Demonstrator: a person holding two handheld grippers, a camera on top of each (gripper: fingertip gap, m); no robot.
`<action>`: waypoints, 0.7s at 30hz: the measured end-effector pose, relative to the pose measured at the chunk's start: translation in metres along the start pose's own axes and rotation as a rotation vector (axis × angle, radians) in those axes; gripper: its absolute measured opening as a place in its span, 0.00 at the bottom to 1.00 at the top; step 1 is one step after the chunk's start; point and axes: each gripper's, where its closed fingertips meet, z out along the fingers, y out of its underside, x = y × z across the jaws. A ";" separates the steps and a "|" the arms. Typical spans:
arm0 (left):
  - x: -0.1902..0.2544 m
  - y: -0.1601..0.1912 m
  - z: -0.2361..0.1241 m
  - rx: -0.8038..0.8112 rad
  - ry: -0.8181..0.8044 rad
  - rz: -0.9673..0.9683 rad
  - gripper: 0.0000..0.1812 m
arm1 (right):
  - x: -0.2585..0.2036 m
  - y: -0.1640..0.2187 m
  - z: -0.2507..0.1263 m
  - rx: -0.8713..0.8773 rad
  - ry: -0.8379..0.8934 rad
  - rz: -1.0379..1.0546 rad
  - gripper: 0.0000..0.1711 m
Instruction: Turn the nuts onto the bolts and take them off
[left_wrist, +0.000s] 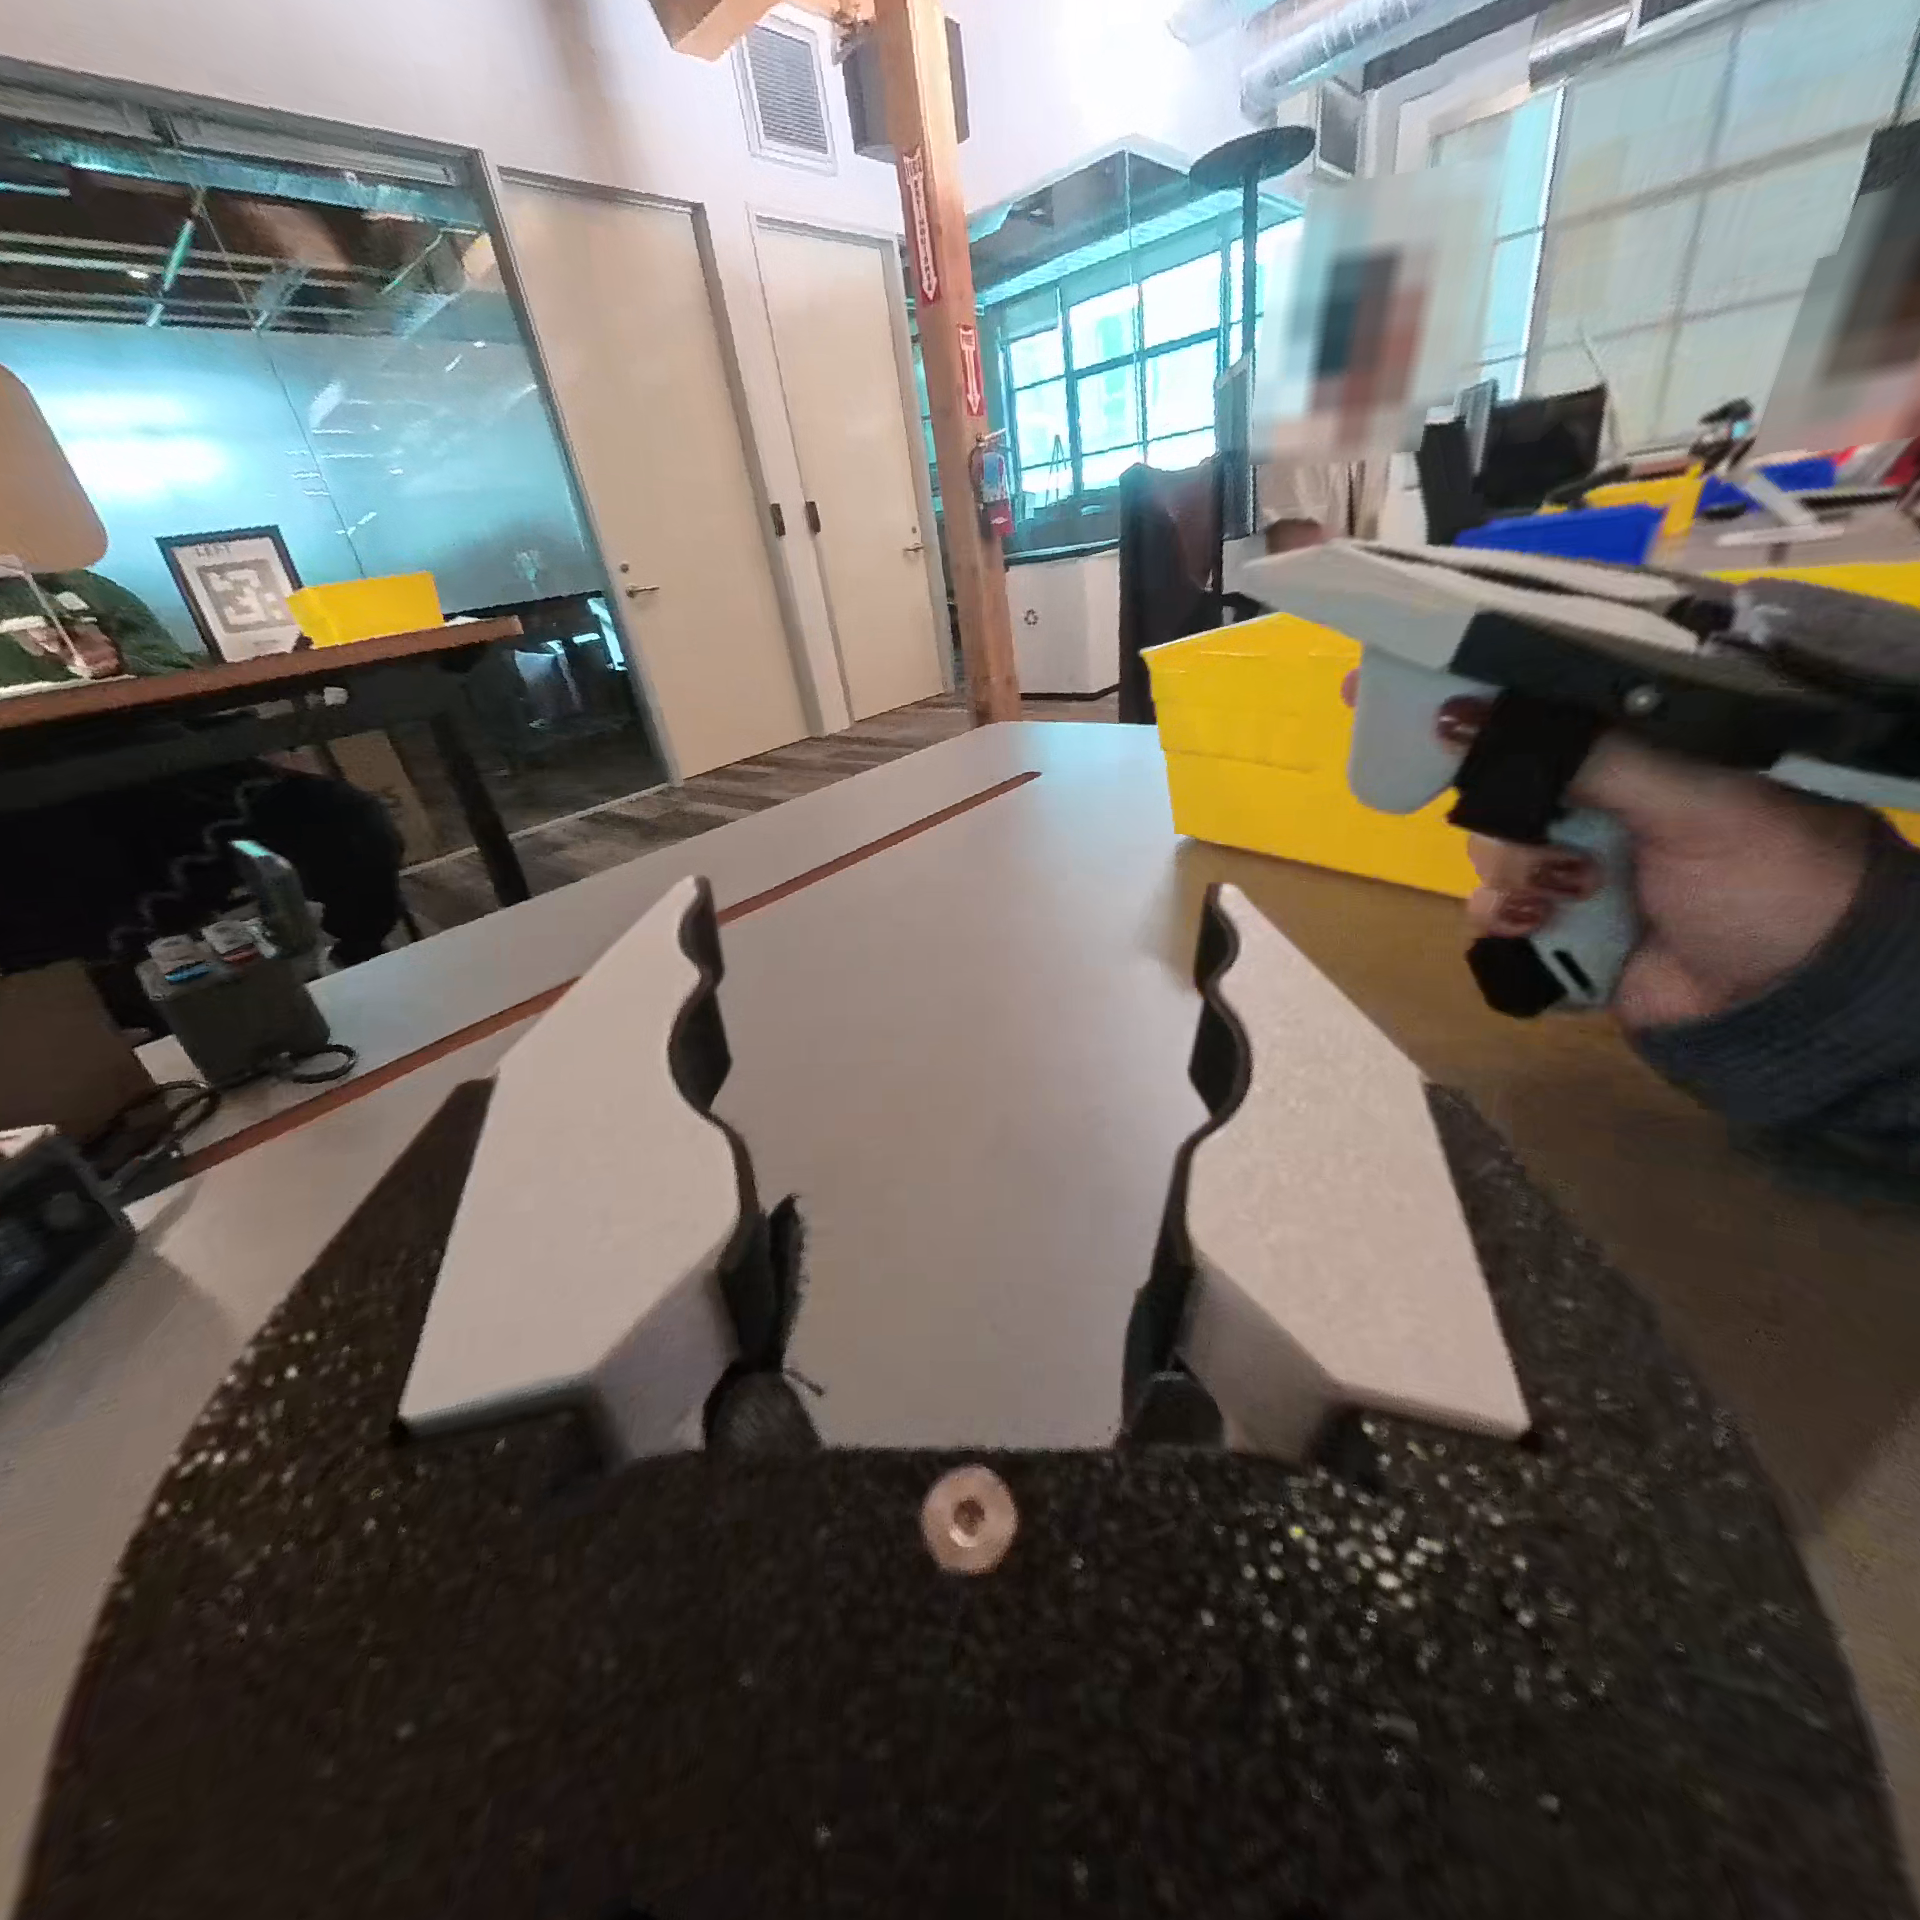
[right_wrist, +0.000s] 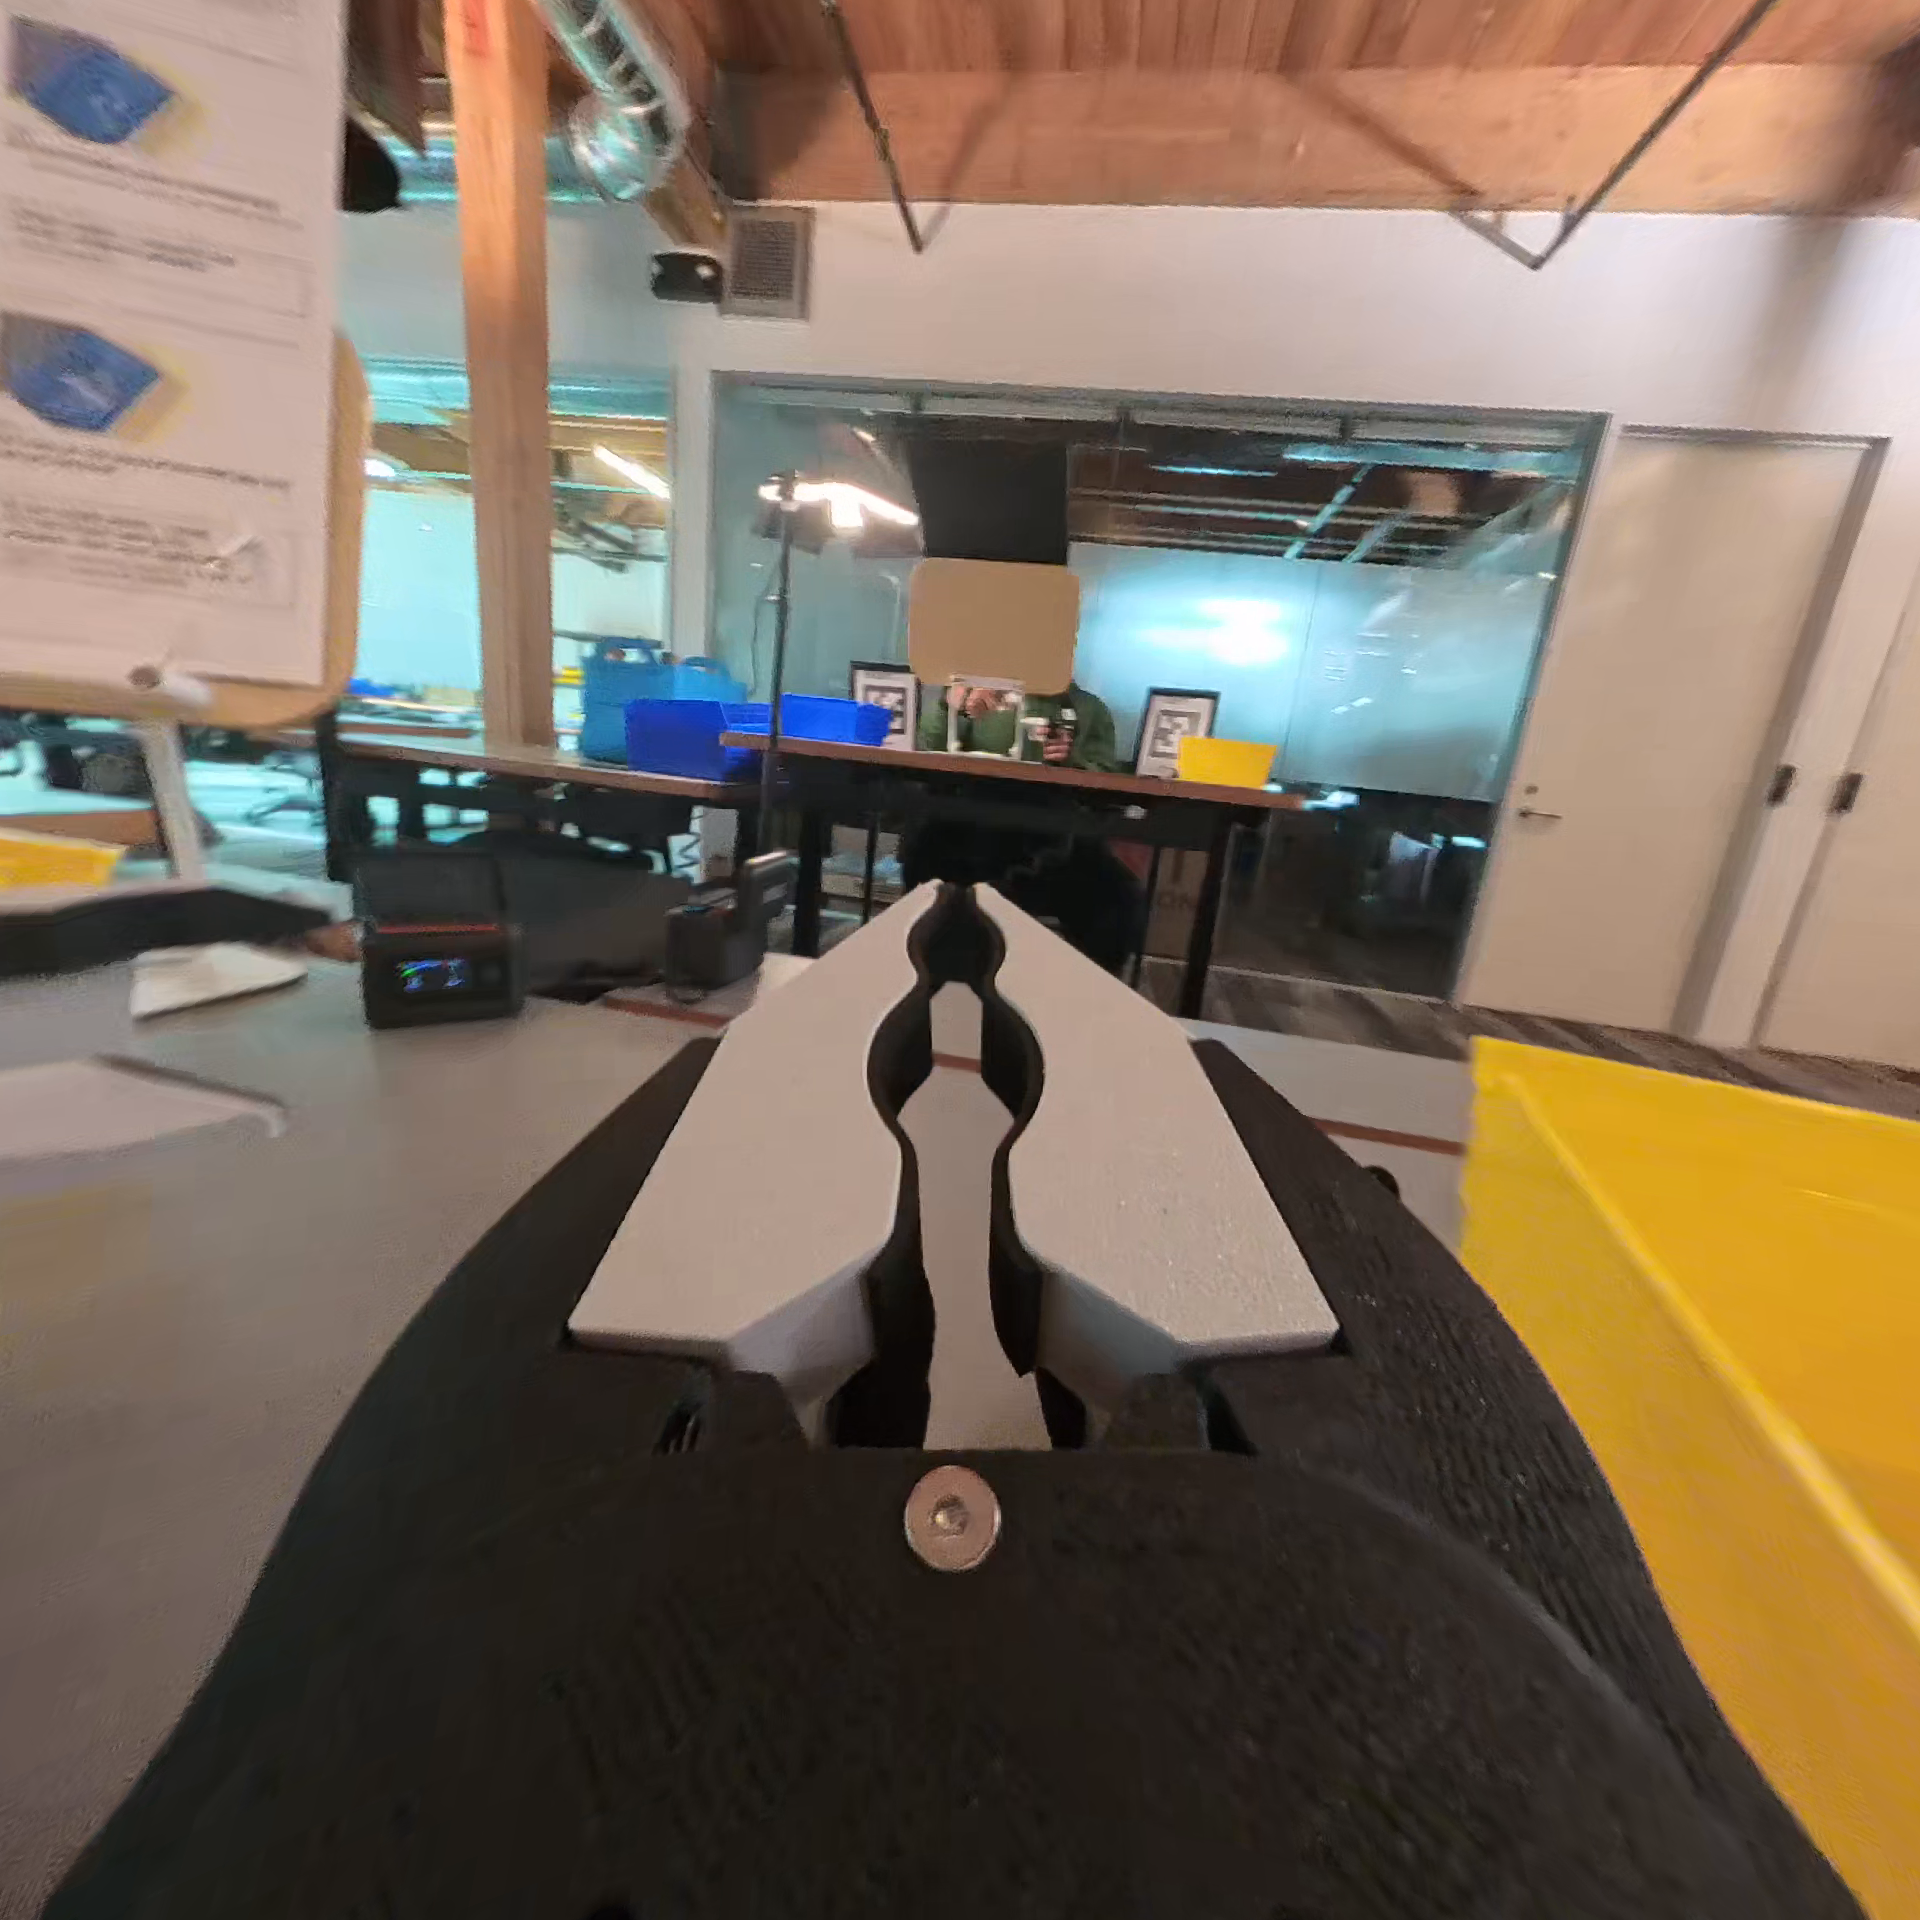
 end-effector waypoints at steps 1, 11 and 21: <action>0.001 0.001 0.000 -0.004 -0.005 0.025 0.48 | -0.010 0.005 0.001 0.001 -0.042 -0.014 0.00; 0.029 -0.035 -0.003 0.016 0.055 0.086 0.40 | -0.059 0.021 -0.006 -0.009 -0.235 -0.239 0.00; -0.118 -0.141 -0.125 -0.310 -0.328 0.075 0.36 | -0.057 0.024 0.000 -0.021 -0.251 -0.161 0.00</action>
